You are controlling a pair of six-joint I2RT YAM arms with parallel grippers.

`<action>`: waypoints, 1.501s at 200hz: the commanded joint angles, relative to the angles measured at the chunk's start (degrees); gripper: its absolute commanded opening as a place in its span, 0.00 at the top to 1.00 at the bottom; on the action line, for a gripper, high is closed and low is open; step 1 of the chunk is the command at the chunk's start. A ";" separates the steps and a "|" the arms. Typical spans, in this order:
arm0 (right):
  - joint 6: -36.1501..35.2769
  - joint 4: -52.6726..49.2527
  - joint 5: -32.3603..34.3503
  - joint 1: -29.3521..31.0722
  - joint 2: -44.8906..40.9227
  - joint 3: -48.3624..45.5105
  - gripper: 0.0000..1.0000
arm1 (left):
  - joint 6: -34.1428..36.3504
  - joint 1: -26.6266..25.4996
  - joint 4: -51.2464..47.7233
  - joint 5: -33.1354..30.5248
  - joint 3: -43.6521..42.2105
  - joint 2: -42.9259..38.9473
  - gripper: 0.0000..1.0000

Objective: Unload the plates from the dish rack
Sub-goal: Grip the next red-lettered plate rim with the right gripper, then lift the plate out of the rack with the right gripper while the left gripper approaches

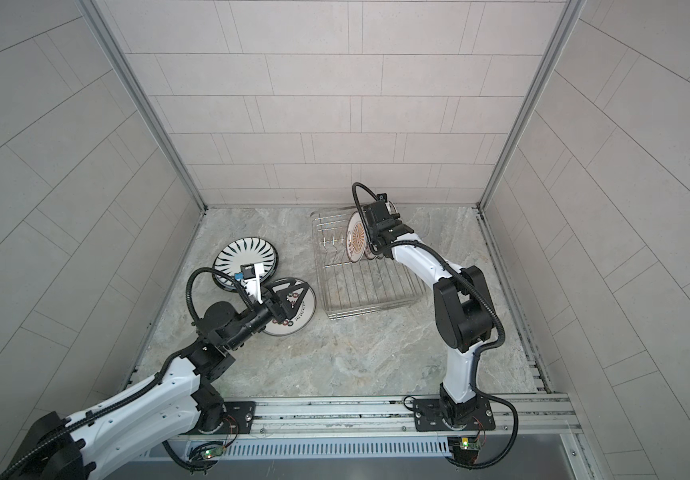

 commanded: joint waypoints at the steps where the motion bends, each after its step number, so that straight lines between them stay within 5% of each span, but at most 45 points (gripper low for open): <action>1: -0.01 0.88 3.44 0.85 -2.58 -1.90 0.89 | 1.48 -0.36 -0.36 -1.12 -1.89 -0.92 0.00; 127: 0.28 -3.12 13.81 5.11 -12.41 -2.76 0.92 | 0.63 -0.36 1.11 -2.59 -4.35 -4.44 0.00; 229: -0.80 -2.40 26.28 13.33 -30.33 -13.94 0.93 | 0.45 -0.36 2.98 -1.76 -4.78 -4.33 0.00; 260: -0.68 -0.54 23.16 14.70 -38.32 -19.36 0.93 | 0.45 -0.36 3.41 -0.74 -4.71 -4.31 0.00; 300: 0.01 1.33 11.07 14.01 -46.82 -25.62 0.93 | 0.45 -0.36 3.98 -0.12 -4.84 -4.23 0.00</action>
